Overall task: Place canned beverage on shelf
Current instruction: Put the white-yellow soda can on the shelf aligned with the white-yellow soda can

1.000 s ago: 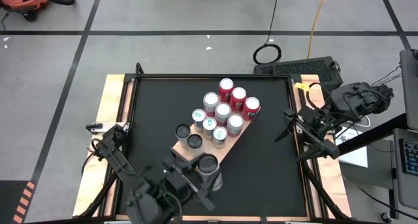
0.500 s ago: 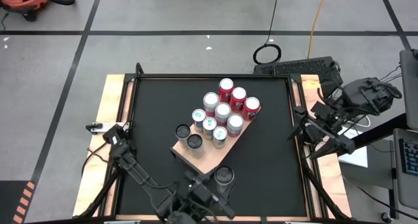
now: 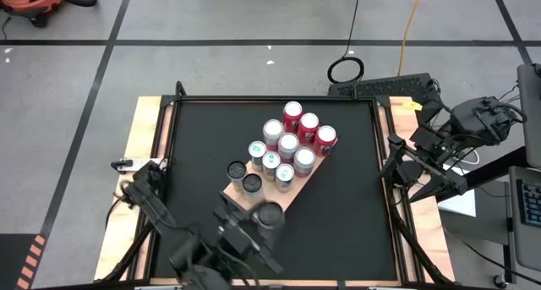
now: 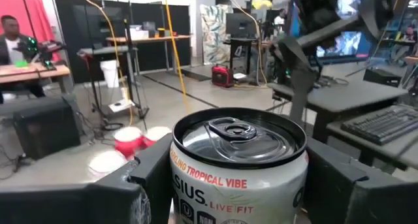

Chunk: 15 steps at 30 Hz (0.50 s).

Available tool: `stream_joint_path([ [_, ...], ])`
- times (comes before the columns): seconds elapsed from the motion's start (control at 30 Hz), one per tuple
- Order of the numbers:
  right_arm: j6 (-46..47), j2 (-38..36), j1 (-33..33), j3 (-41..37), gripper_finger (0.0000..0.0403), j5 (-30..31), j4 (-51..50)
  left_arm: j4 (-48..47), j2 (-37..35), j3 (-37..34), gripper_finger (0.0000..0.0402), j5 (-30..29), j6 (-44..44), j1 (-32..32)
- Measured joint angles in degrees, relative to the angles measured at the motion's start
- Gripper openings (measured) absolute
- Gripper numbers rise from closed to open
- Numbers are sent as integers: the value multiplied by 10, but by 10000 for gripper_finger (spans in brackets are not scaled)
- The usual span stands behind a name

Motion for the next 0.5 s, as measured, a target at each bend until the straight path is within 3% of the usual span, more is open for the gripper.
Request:
stream_joint_path([
  [0.13, 0, 0, 0, 0, 389, 0, 0, -161, -63, 1, 244, -1, -101, 0],
  [0.37, 6, 1, 0, 0, 389, 1, 0, -508, -91, 0, 244, 11, -473, -25],
  [0.43, 6, 1, 0, 0, 389, 2, 1, -541, -83, 0, 244, 7, -552, -28],
  [0.5, 6, 2, 0, 0, 389, 4, 1, -532, -65, 2, 244, 0, -577, -24],
])
